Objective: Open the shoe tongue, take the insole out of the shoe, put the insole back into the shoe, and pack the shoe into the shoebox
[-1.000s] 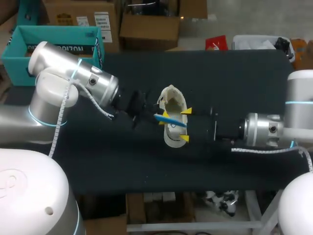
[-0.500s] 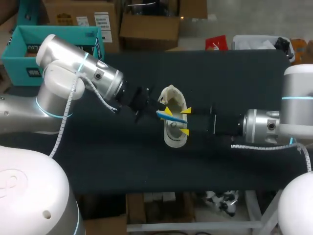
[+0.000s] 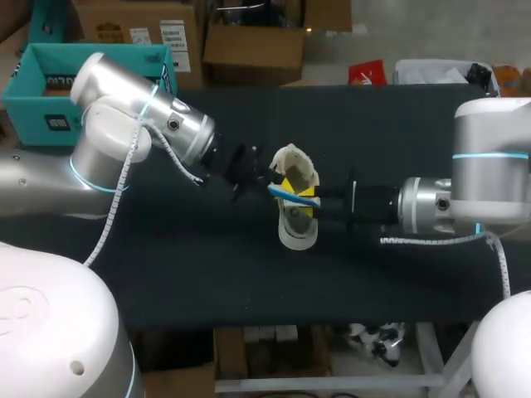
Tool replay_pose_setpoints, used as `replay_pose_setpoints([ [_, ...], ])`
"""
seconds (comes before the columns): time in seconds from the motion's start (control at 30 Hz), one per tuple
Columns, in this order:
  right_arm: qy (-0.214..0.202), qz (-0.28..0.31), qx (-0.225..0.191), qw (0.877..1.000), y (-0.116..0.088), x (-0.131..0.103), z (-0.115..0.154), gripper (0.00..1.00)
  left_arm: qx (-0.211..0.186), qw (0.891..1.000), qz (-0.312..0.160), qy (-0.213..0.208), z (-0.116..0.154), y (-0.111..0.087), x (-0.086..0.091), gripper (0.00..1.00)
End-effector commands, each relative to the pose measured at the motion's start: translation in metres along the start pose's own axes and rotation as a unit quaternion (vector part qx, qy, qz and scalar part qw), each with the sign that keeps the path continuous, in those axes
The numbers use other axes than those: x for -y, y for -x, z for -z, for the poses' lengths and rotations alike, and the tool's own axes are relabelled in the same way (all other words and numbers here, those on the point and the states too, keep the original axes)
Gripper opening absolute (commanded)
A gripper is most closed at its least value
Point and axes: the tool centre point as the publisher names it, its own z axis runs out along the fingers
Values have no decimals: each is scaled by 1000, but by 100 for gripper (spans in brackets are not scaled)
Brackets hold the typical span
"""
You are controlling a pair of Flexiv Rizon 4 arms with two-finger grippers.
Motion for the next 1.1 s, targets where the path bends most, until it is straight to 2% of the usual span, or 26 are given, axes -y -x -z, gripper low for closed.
replay_pose_setpoints([
  [0.03, 24, 0, -5, 1000, 7, 8, 0, 31, -3, 1000, 1, -3, -2, 3, -4, 0],
  [0.17, 37, 0, -7, 999, 11, 9, 3, 35, -5, 1000, 1, -1, -4, 4, -7, 0],
  [0.27, 42, 5, -10, 999, 11, 9, 4, 28, -6, 1000, 2, -1, -6, 4, -8, 0],
  [0.33, 44, 8, -12, 999, 11, 7, 5, 0, -7, 1000, 3, -1, -7, 4, -8, 0],
  [0.6, 61, 18, -12, 998, 5, -9, 3, 0, -16, 1000, 3, 1, -7, 3, -13, 0],
  [0.8, 53, 24, -13, 998, -2, -25, -4, 0, -18, 1000, 6, 7, -6, 6, -20, 0],
  [1.1, 65, 14, -5, 998, -7, -45, -13, 0, -26, 999, 29, 7, -10, 12, -38, 0],
])
